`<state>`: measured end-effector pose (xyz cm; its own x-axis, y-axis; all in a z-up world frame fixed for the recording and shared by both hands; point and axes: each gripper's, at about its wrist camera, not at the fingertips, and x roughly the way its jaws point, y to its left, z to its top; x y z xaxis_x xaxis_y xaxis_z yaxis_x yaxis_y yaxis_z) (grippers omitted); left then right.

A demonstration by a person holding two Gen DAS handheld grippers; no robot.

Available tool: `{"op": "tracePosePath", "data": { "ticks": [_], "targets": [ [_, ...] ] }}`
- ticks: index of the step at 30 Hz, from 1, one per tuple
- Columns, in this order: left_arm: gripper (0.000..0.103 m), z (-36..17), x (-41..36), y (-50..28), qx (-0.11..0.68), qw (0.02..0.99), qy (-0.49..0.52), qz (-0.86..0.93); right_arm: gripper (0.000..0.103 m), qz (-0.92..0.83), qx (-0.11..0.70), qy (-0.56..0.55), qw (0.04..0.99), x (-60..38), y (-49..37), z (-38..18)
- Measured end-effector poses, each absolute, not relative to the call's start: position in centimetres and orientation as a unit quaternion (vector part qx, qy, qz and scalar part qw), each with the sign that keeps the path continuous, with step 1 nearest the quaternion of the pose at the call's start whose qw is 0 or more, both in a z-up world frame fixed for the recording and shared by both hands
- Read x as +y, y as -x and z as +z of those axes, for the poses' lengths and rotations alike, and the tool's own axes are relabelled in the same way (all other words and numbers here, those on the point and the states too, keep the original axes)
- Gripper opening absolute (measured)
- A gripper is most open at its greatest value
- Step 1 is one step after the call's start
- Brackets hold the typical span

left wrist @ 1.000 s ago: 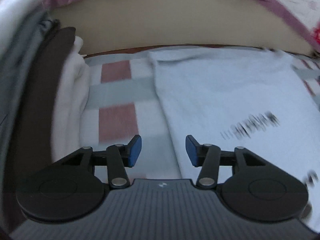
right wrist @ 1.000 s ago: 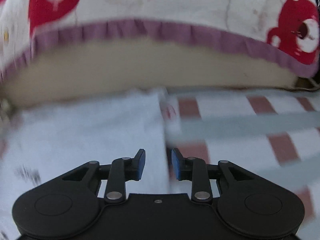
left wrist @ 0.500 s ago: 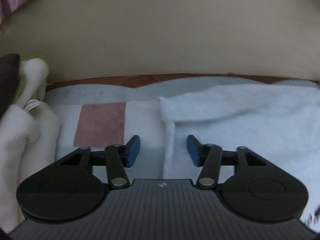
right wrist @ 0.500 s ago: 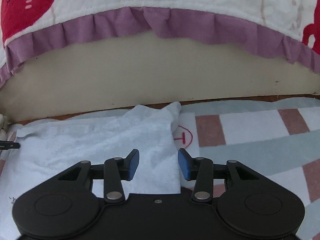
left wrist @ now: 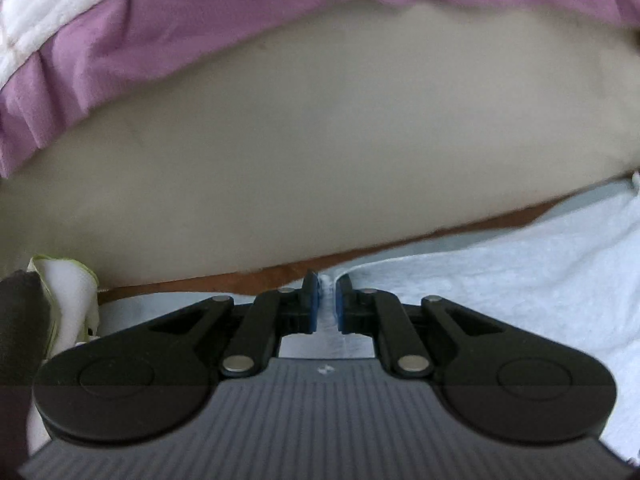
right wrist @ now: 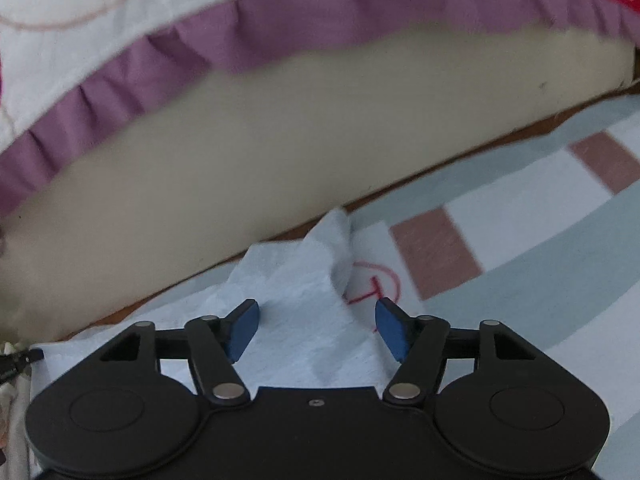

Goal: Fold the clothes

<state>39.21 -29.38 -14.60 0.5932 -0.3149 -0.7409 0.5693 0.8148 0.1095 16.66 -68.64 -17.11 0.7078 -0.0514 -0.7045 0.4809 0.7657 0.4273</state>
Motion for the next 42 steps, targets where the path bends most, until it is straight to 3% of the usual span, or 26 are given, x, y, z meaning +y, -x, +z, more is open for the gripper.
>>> {"op": "tracePosePath", "data": {
  "ticks": [3, 4, 5, 6, 10, 15, 18, 22, 25, 30, 34, 42],
  "targets": [
    [0.008, -14.7, -29.0, -40.6, 0.401, 0.871, -0.140, -0.247, 0.069, -0.167, 0.344, -0.308, 0.871, -68.2, -17.4, -17.8],
    [0.008, -14.7, -28.8, -40.8, 0.405, 0.868, -0.135, -0.253, 0.063, -0.168, 0.334, -0.312, 0.874, -68.0, -17.5, -18.0],
    [0.008, -14.7, -28.7, -41.0, 0.408, 0.866, -0.129, -0.260, 0.027, -0.157, 0.327, -0.313, 0.878, -67.9, -17.4, -17.9],
    [0.008, -14.5, -28.4, -41.0, 0.406, 0.865, -0.123, -0.268, 0.003, -0.147, 0.320, -0.312, 0.882, -67.7, -17.4, -17.7],
    [0.008, -12.7, -26.6, -39.9, 0.382, 0.872, -0.087, -0.294, 0.005, -0.143, 0.248, -0.202, 0.937, -66.1, -15.2, -14.5],
    [0.007, -10.0, -23.0, -36.6, 0.343, 0.877, -0.016, -0.336, 0.004, -0.149, 0.227, -0.199, 0.941, -66.3, -11.0, -13.3],
    [0.007, -9.8, -20.5, -31.2, 0.347, 0.835, -0.024, -0.426, 0.004, -0.143, 0.272, -0.158, 0.939, -64.5, -6.9, -13.5],
    [0.007, -12.5, -17.8, -24.6, 0.412, 0.795, -0.043, -0.443, 0.004, -0.135, 0.385, -0.133, 0.903, -63.1, -1.5, -16.2],
    [0.008, -15.5, -16.5, -22.4, 0.461, 0.779, -0.033, -0.424, 0.004, -0.133, 0.426, -0.133, 0.885, -63.0, 0.7, -16.6],
    [0.008, -17.1, -14.9, -21.0, 0.484, 0.770, -0.061, -0.412, 0.024, -0.184, 0.436, -0.088, 0.877, -61.8, -1.1, -14.5],
    [0.009, -15.3, -13.7, -19.7, 0.477, 0.769, -0.043, -0.423, 0.025, -0.176, 0.391, -0.125, 0.895, -60.6, -2.7, -12.2],
    [0.009, -17.0, -10.7, -20.8, 0.557, 0.731, 0.086, -0.384, 0.030, 0.084, 0.386, -0.163, 0.904, -49.0, -8.4, -11.6]
  ]
}}
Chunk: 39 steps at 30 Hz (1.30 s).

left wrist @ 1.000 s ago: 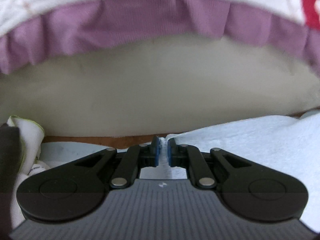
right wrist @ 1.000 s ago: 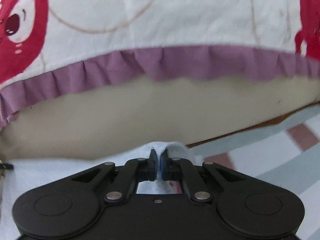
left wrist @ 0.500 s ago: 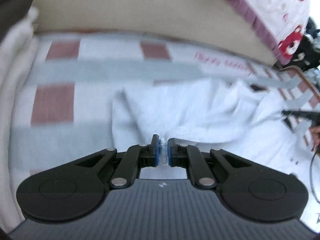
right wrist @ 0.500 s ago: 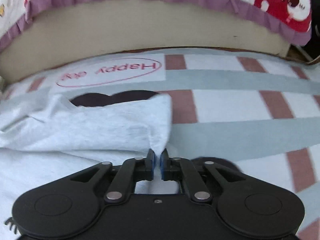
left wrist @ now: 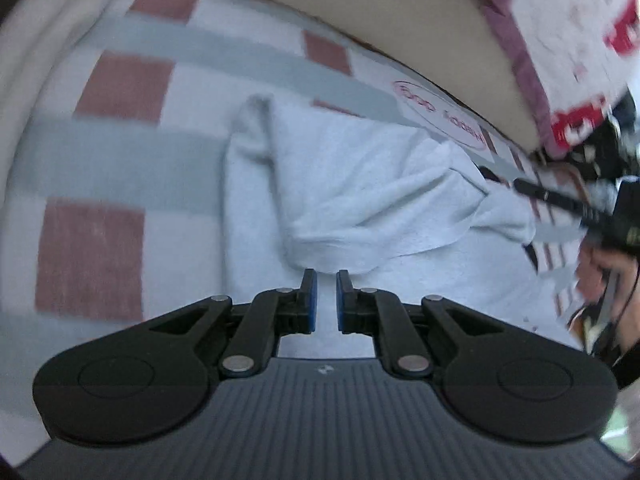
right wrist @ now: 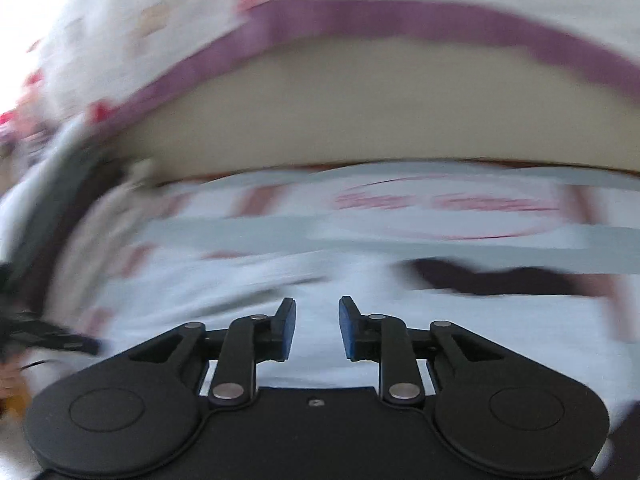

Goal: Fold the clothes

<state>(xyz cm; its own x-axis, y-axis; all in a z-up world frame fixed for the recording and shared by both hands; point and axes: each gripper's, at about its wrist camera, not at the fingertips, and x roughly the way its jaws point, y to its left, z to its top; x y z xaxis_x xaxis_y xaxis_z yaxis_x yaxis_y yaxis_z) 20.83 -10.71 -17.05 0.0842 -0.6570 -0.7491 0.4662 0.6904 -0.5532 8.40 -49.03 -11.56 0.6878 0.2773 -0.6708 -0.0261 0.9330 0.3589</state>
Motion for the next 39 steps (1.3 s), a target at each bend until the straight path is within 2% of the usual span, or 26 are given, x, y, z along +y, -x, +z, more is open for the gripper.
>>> {"op": "tracePosePath", "data": {
  "ticks": [3, 7, 10, 12, 16, 19, 21, 23, 31, 34, 35, 36, 39],
  "targets": [
    [0.007, -17.0, -9.8, -21.3, 0.544, 0.745, 0.098, -0.373, 0.035, 0.185, 0.396, -0.117, 0.892, -42.3, -10.5, -12.0],
    [0.011, -17.0, -9.0, -22.1, 0.516, 0.759, 0.123, -0.377, 0.037, 0.279, 0.430, 0.003, 0.859, -33.1, -11.7, -13.1],
    [0.014, -18.3, -9.9, -22.5, 0.524, 0.748, 0.126, -0.388, 0.039, 0.307, 0.419, 0.037, 0.854, -29.6, -12.1, -13.6],
    [0.014, -19.0, -10.8, -22.6, 0.532, 0.743, 0.118, -0.388, 0.050, 0.307, 0.421, 0.040, 0.852, -28.4, -12.5, -14.1],
    [0.014, -18.8, -11.1, -22.5, 0.518, 0.751, 0.125, -0.390, 0.051, 0.288, 0.424, 0.122, 0.850, -25.5, -13.0, -15.8],
    [0.014, -18.5, -10.9, -22.5, 0.512, 0.752, 0.134, -0.393, 0.046, 0.257, 0.400, 0.202, 0.856, -23.9, -12.6, -16.6],
    [0.014, -18.8, -10.9, -22.7, 0.523, 0.743, 0.141, -0.393, 0.036, 0.235, 0.381, 0.228, 0.864, -23.4, -12.4, -16.5],
    [0.014, -19.3, -10.9, -22.8, 0.534, 0.733, 0.154, -0.392, 0.030, 0.221, 0.364, 0.258, 0.867, -22.9, -12.1, -16.2],
    [0.014, -20.6, -10.7, -23.3, 0.529, 0.752, 0.180, -0.349, 0.033, 0.205, 0.313, 0.407, 0.833, -20.3, -11.5, -17.3],
    [0.012, -19.5, -10.0, -22.9, 0.488, 0.798, 0.162, -0.315, 0.029, 0.218, 0.314, 0.407, 0.830, -20.0, -12.1, -17.4],
    [0.012, -19.1, -10.0, -22.8, 0.483, 0.803, 0.157, -0.311, 0.013, 0.216, 0.320, 0.396, 0.833, -20.1, -12.4, -17.2],
    [0.012, -19.0, -9.9, -22.9, 0.484, 0.802, 0.157, -0.313, 0.003, 0.214, 0.330, 0.376, 0.839, -20.3, -12.8, -16.9],
    [0.012, -19.1, -9.7, -23.2, 0.501, 0.781, 0.179, -0.326, 0.003, 0.206, 0.360, 0.285, 0.864, -21.5, -13.7, -15.6]
  ]
}}
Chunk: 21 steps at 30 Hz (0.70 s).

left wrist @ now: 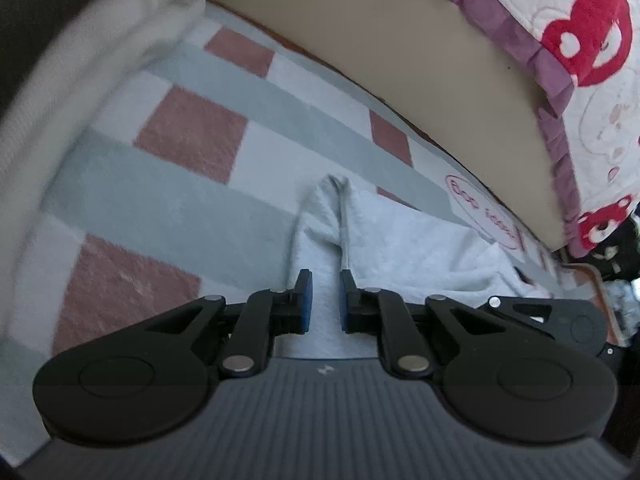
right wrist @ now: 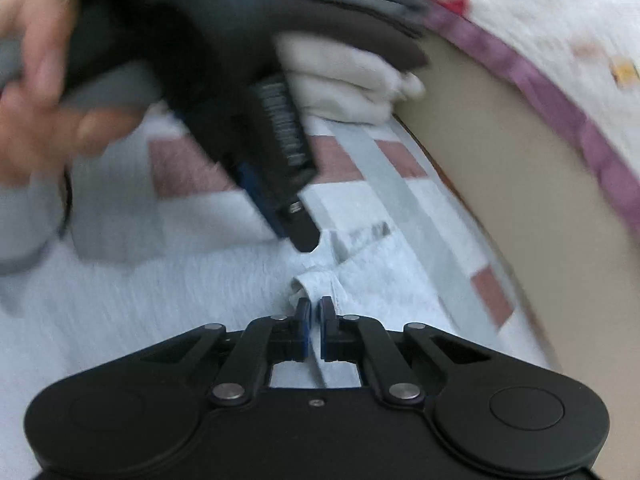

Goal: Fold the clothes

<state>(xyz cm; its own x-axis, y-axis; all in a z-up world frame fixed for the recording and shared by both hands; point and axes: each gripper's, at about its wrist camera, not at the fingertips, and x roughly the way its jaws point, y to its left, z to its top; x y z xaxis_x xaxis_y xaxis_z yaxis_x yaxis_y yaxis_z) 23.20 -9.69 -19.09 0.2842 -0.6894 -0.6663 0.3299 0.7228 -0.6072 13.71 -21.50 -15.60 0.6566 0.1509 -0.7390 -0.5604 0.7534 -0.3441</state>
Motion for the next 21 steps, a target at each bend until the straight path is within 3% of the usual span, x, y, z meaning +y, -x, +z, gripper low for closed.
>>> {"op": "tracePosePath", "data": {
  "ticks": [8, 12, 15, 21],
  "targets": [
    [0.012, -19.0, -11.0, -22.3, 0.511, 0.763, 0.151, -0.366, 0.001, 0.207, 0.451, -0.112, 0.861, -30.3, -13.3, -13.7],
    [0.012, -19.2, -11.5, -22.2, 0.507, 0.758, 0.150, -0.382, 0.001, 0.204, 0.449, -0.101, 0.864, -30.5, -10.8, -14.6],
    [0.014, -19.8, -11.6, -22.3, 0.512, 0.749, 0.168, -0.385, 0.010, 0.201, 0.439, -0.093, 0.871, -30.7, -10.8, -14.4],
    [0.012, -19.8, -12.5, -21.4, 0.493, 0.751, 0.157, -0.411, 0.011, 0.165, 0.409, -0.127, 0.889, -32.5, -12.8, -13.4]
  ]
}}
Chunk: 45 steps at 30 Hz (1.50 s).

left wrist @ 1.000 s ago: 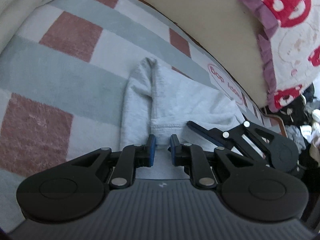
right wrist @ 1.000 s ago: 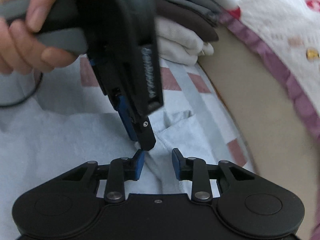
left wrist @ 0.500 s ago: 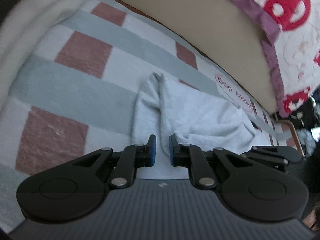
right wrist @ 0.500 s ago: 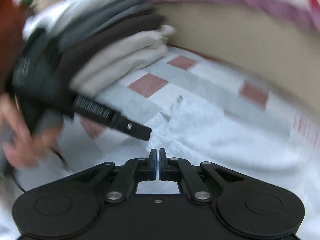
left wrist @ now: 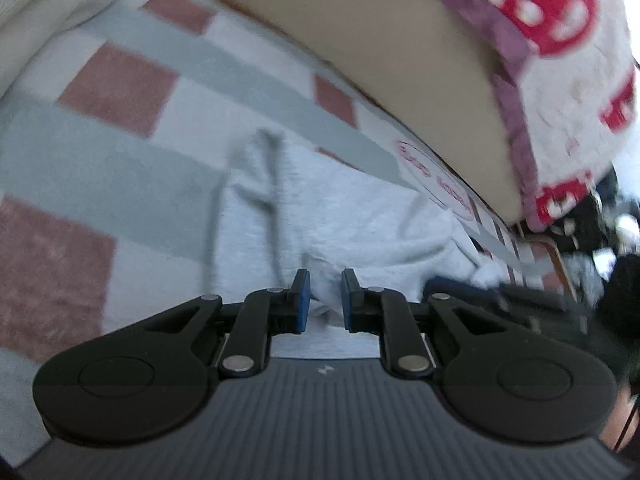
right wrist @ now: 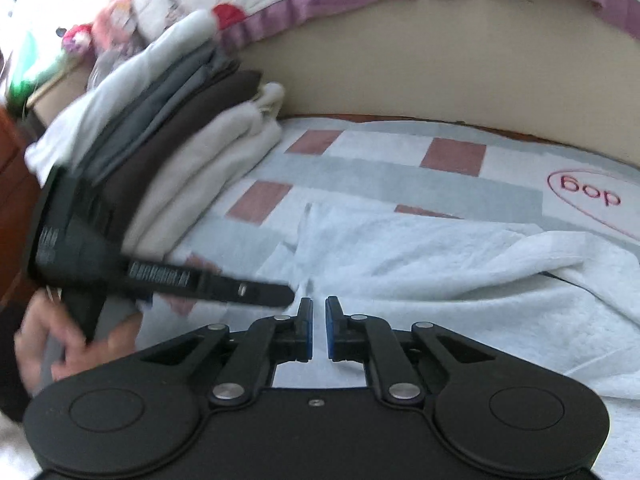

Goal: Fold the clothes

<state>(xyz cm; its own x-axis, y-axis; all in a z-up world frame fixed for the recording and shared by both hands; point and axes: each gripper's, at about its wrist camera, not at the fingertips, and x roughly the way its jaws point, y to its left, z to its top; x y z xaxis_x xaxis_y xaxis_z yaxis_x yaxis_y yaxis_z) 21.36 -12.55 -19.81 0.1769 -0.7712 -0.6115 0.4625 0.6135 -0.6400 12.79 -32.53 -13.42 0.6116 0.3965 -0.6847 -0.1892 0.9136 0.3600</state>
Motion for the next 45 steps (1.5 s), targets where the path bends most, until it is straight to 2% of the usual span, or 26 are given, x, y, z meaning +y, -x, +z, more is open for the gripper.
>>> {"op": "tracePosePath", "data": {
  "ticks": [4, 6, 8, 11, 13, 15, 21, 24, 29, 34, 39, 42, 45],
  "targets": [
    [0.012, -19.7, -14.5, -20.0, 0.485, 0.756, 0.107, -0.426, 0.011, 0.191, 0.431, -0.180, 0.863, -32.5, -15.2, -14.6],
    [0.013, -19.7, -14.8, -19.7, 0.477, 0.761, 0.090, -0.430, 0.018, 0.188, 0.436, -0.169, 0.864, -31.8, -15.9, -14.9],
    [0.013, -19.5, -15.0, -19.3, 0.470, 0.767, 0.071, -0.432, 0.038, 0.187, 0.448, -0.161, 0.860, -31.0, -16.6, -15.4],
    [0.013, -19.0, -15.6, -18.5, 0.455, 0.774, 0.028, -0.439, 0.048, 0.177, 0.470, -0.165, 0.849, -30.4, -17.6, -16.3],
    [0.012, -18.6, -15.9, -17.7, 0.441, 0.778, -0.012, -0.446, 0.045, 0.159, 0.482, -0.189, 0.840, -30.8, -18.0, -17.1],
    [0.013, -18.3, -16.0, -17.4, 0.439, 0.776, -0.039, -0.451, 0.006, 0.146, 0.484, -0.212, 0.836, -31.4, -18.1, -17.5],
    [0.012, -18.3, -14.8, -18.6, 0.505, 0.748, -0.009, -0.431, 0.003, 0.127, 0.441, -0.346, 0.819, -34.3, -13.5, -18.0],
    [0.012, -18.0, -13.8, -19.0, 0.508, 0.741, 0.020, -0.438, 0.003, 0.112, 0.440, -0.352, 0.818, -34.8, -11.5, -18.6],
    [0.012, -16.7, -14.0, -18.0, 0.466, 0.753, 0.007, -0.465, 0.003, 0.106, 0.458, -0.303, 0.829, -34.4, -11.3, -19.5],
    [0.012, -16.3, -15.9, -16.3, 0.412, 0.763, -0.039, -0.496, 0.003, 0.108, 0.458, -0.333, 0.817, -35.4, -11.4, -20.0],
    [0.014, -17.9, -17.3, -15.4, 0.406, 0.765, -0.093, -0.492, 0.003, 0.104, 0.463, -0.388, 0.790, -37.1, -10.9, -20.7],
    [0.014, -18.0, -17.2, -15.4, 0.406, 0.767, -0.088, -0.490, 0.005, 0.109, 0.480, -0.315, 0.812, -37.0, -11.0, -19.0],
    [0.013, -18.0, -17.2, -15.5, 0.409, 0.765, -0.085, -0.491, 0.008, 0.128, 0.464, -0.221, 0.848, -36.7, -11.0, -15.7]
  ]
}}
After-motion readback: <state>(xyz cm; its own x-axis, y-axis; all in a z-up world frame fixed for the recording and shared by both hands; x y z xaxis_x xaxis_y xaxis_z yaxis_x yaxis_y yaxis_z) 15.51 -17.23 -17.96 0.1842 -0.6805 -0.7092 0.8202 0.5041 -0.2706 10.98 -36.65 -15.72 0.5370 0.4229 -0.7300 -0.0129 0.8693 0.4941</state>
